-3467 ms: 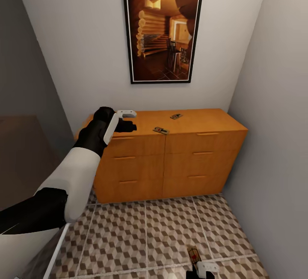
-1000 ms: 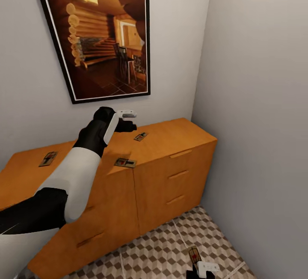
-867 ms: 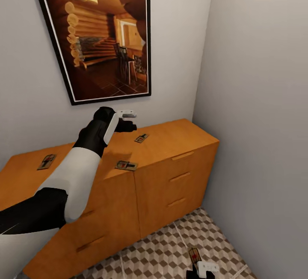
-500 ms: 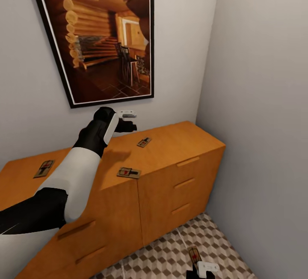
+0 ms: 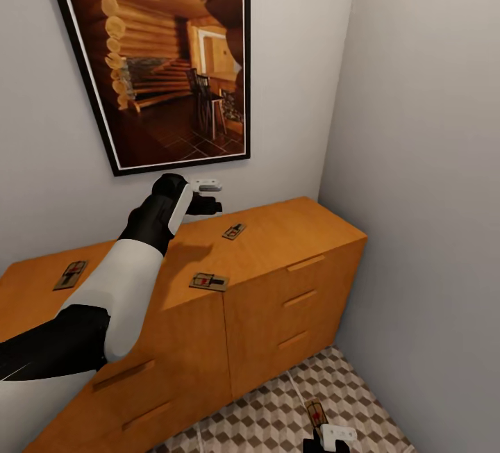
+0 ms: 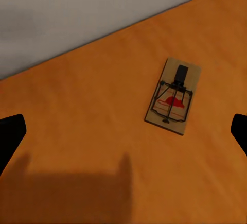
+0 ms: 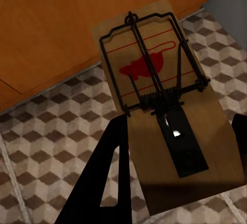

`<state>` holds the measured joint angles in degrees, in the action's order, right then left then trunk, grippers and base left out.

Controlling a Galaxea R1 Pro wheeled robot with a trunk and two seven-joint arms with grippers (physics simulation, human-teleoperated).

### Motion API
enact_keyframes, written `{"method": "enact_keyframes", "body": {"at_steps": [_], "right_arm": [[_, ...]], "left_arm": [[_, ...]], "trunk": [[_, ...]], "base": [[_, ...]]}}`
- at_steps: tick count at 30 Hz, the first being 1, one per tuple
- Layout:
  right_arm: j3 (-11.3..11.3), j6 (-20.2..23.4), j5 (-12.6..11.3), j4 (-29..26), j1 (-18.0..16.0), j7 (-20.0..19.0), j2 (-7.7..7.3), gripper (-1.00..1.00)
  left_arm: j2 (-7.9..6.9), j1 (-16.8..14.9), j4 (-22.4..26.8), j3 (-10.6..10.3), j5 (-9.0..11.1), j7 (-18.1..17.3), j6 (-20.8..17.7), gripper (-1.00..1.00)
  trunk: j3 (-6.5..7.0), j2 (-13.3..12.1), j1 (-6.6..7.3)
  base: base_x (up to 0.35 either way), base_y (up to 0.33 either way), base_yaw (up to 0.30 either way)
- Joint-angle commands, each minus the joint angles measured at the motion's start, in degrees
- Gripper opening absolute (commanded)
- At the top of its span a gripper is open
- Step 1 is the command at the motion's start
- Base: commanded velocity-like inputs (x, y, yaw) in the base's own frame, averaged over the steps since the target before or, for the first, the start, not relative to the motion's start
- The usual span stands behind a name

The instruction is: Take the four mousetraps from the cabinet in the bathroom and place them on the bathroom floor. Make sure all four end up on the same floor surface, and ensure that at least two of them are either under or directly next to the same bathroom sink.

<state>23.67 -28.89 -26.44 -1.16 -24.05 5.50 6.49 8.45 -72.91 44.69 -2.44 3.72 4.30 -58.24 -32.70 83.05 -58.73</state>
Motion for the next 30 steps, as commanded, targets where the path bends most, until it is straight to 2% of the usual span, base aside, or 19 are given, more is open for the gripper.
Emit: {"method": "enact_keyframes", "body": {"at_steps": [1, 8, 17, 23, 27, 30], "right_arm": [[0.51, -0.11, -0.28, 0.02, -0.03, 0.40, 0.02, -1.00], [0.55, -0.04, -0.28, 0.02, -0.03, 0.39, 0.09, -1.00], [0.52, -0.03, -0.28, 0.02, -0.03, 0.39, 0.11, -1.00], [0.50, -0.03, -0.28, 0.02, -0.03, 0.39, 0.11, -1.00], [0.52, -0.03, -0.28, 0.02, -0.03, 0.39, 0.11, -1.00], [0.50, -0.03, -0.28, 0.02, -0.03, 0.42, 0.11, -1.00]], "left_arm": [[-0.01, -0.04, 0.04, -0.11, 0.41, 0.45, -0.21, 1.00], [-0.01, -0.04, 0.04, -0.12, 0.41, 0.45, -0.21, 1.00], [-0.01, -0.04, -0.04, -0.21, 0.41, 0.45, -0.21, 1.00], [-0.06, -0.04, -0.23, -1.92, 0.41, -0.03, -0.29, 1.00], [-0.50, -0.04, -0.38, -2.93, 0.36, -5.89, -0.35, 1.00], [-0.95, -0.04, -0.41, -3.06, 0.33, -7.30, -0.37, 1.00]], "trunk": [[-0.06, 0.03, 0.00], [-0.03, 0.03, 0.00], [0.52, 0.03, 0.00], [0.82, 0.03, 0.00], [0.84, 0.03, 0.00], [0.84, 0.03, 0.00]], "base": [[0.000, 0.000, 0.000], [0.055, 0.000, -0.018], [0.032, 0.000, -0.165], [0.001, 0.000, -0.119], [0.000, 0.000, -0.010], [0.000, 0.000, -0.001]]}}
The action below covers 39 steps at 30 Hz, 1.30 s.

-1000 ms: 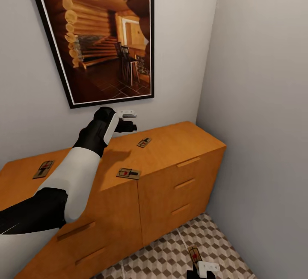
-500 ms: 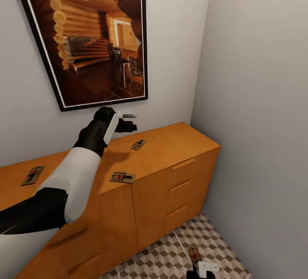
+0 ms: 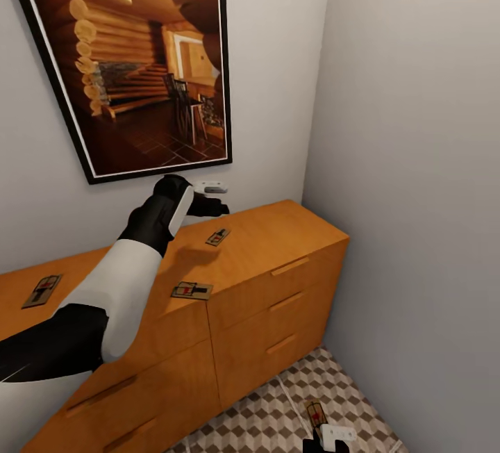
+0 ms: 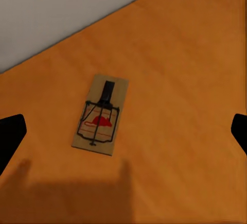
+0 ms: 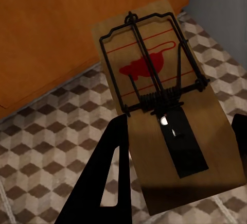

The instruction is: Take the four mousetraps from the cabinet in the bathroom and place them on the bathroom floor. Make sure all four end up on the same floor surface, and ensure that at least two of them are either under or directly next to the same bathroom sink.

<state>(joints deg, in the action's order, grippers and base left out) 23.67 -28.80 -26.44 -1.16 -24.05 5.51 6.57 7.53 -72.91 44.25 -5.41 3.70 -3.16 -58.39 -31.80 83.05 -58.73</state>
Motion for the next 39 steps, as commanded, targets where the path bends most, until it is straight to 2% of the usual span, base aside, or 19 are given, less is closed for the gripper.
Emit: {"method": "enact_keyframes", "body": {"at_steps": [1, 5, 11, 18, 26, 39], "right_arm": [[0.50, -0.11, -0.28, 0.02, -0.03, 0.43, 0.02, -1.00], [0.50, -0.11, -0.28, 0.02, -0.03, 0.46, 0.02, -1.00], [0.50, -0.07, -0.28, 0.02, -0.03, 0.46, 0.02, -1.00], [0.51, -0.04, -0.28, 0.02, -0.03, 0.47, 0.02, -1.00], [0.54, -0.03, -0.28, 0.02, -0.03, 0.47, 0.02, -1.00], [0.50, -0.03, -0.28, 0.02, -0.03, 0.47, 0.02, -1.00]], "left_arm": [[-0.07, -0.04, -0.01, -0.10, 0.36, 0.00, -0.23, 1.00], [-0.13, -0.04, -0.43, -0.33, 0.41, -0.22, -0.23, 1.00], [-0.22, -0.04, -1.37, -1.79, 0.43, -0.32, -0.31, 1.00], [-0.46, -0.04, -4.35, -1.96, 0.43, -0.35, -0.40, 1.00], [-1.01, -0.04, -4.98, -2.11, 0.43, -0.36, -0.41, 1.00], [-0.98, -0.04, -5.84, -2.14, 0.43, -0.36, -0.41, 1.00]], "trunk": [[-0.06, 0.03, 0.00], [-0.06, 0.03, 0.00], [-0.06, 0.03, 0.00], [-0.06, 0.03, 0.00], [-0.06, 0.03, 0.00], [-0.06, 0.03, 0.00]], "base": [[0.000, 0.000, 0.000], [0.000, 0.000, 0.000], [0.000, 0.000, 0.000], [0.000, 0.000, 0.000], [0.000, 0.000, 0.000], [0.000, 0.008, 0.000]]}}
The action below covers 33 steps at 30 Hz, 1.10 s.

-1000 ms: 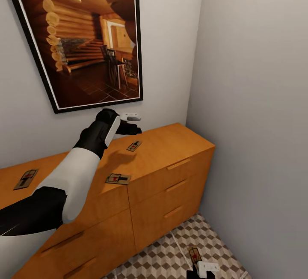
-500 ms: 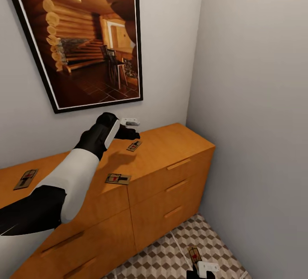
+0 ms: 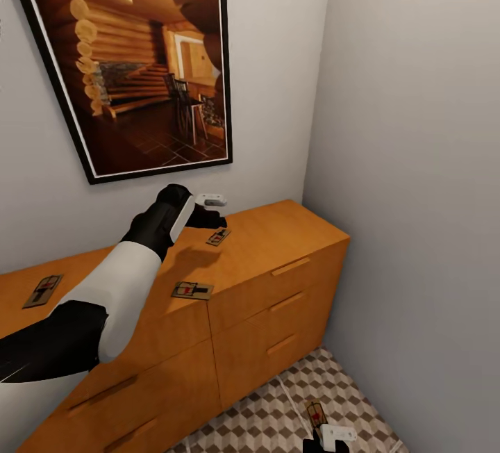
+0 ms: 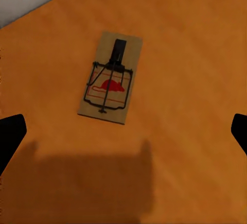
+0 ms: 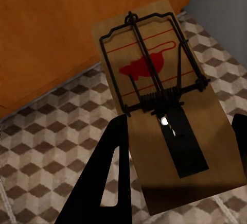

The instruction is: Take the four mousetraps from the cabinet in the bathroom and place them on the bathroom floor. Make sure all four end up on the same floor surface, and ensure that at least two of them are either under or directly next to the same bathroom sink.

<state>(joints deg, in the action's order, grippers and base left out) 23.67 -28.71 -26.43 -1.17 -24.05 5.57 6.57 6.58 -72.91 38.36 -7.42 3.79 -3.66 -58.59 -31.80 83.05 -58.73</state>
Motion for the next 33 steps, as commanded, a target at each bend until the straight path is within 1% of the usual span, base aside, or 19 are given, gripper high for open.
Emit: {"method": "enact_keyframes", "body": {"at_steps": [1, 10, 16, 24, 33], "right_arm": [[0.50, -0.12, -0.28, 0.02, -0.03, 0.41, 0.02, -1.00], [0.50, -0.12, -0.28, 0.02, -0.03, 0.41, 0.02, -1.00], [0.50, -0.12, -0.28, 0.02, -0.03, 0.41, 0.02, -1.00], [0.55, -0.12, -0.28, 0.02, -0.03, 0.41, 0.02, -1.00], [0.57, -0.19, -0.28, 0.02, -0.03, 0.41, 0.02, -1.00]], "left_arm": [[-0.02, -0.04, -0.01, -0.16, 0.34, 0.15, -0.21, 1.00], [0.09, -0.04, -1.79, -1.14, 0.34, 0.15, -0.21, 1.00], [0.22, -0.04, -2.04, -1.27, 0.34, 0.15, -0.19, 1.00], [0.27, -0.04, -2.71, -1.28, 0.33, 0.15, -0.15, 1.00], [0.27, -0.04, -3.62, -1.28, 0.29, 0.15, -0.13, 1.00]], "trunk": [[-0.06, 0.03, 0.00], [-0.06, 0.03, 0.00], [-0.06, 0.03, 0.00], [-0.06, 0.03, 0.00], [-0.06, 0.03, 0.00]], "base": [[0.028, 0.078, 0.000], [0.048, 0.081, 0.000], [0.018, 0.006, 0.000], [0.146, 0.000, 0.000], [0.015, 0.000, 0.000]]}}
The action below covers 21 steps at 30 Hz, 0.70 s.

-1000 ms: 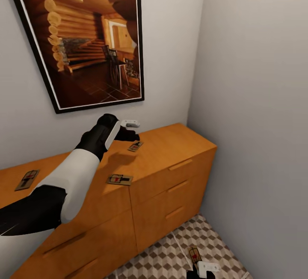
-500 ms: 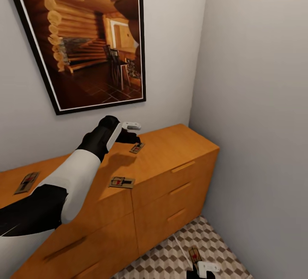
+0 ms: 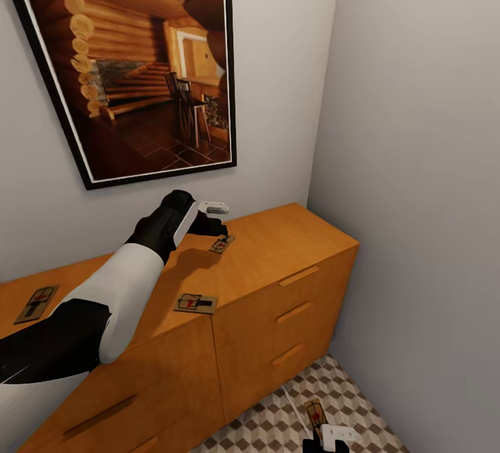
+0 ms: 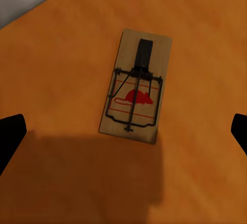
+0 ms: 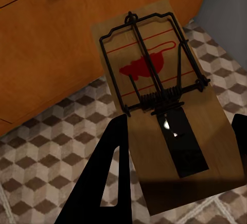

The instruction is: Take the four mousetraps from the cabinet in the bathroom and place them on the bathroom floor. Make sure all four end up on the same floor surface, and ensure that at least two of them are either under or directly next to the same bathroom sink.

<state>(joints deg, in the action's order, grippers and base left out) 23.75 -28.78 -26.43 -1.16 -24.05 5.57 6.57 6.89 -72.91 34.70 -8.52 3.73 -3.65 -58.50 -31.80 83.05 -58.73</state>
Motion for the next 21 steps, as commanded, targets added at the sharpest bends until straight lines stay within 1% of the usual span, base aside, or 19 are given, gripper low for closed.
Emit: {"method": "enact_keyframes", "body": {"at_steps": [1, 6, 13, 17, 21], "right_arm": [[0.50, -0.12, -0.29, 0.02, -0.03, 0.40, 0.02, -1.00], [0.48, -0.13, -0.29, 0.02, -0.03, 0.40, 0.02, -1.00], [0.50, -0.13, -0.29, 0.02, -0.03, 0.40, 0.02, -1.00], [0.51, -0.13, -0.29, 0.02, -0.03, 0.40, 0.02, -1.00], [0.51, -0.13, -0.29, 0.02, -0.03, 0.40, 0.02, -1.00]], "left_arm": [[-0.04, -0.04, 0.03, -0.18, 0.34, 0.13, -0.21, 1.00], [-0.04, -0.04, -0.30, -0.18, 0.35, 0.13, -0.21, 1.00], [-0.04, -0.04, -0.64, -0.18, 0.33, 0.13, -0.21, 1.00], [-0.01, -0.04, -0.75, -0.18, 0.33, 0.13, -0.21, 1.00], [0.05, -0.04, -0.77, -0.18, 0.32, 0.13, -0.21, 1.00]], "trunk": [[-0.06, 0.03, 0.00], [-0.10, 0.03, 0.00], [-0.59, 0.03, 0.00], [-0.81, 0.03, 0.00], [-0.85, 0.03, 0.00]], "base": [[0.001, 0.000, 0.000], [0.000, 0.000, 0.000], [0.013, 0.000, 0.000], [0.136, 0.000, 0.000], [0.217, 0.000, 0.000]]}}
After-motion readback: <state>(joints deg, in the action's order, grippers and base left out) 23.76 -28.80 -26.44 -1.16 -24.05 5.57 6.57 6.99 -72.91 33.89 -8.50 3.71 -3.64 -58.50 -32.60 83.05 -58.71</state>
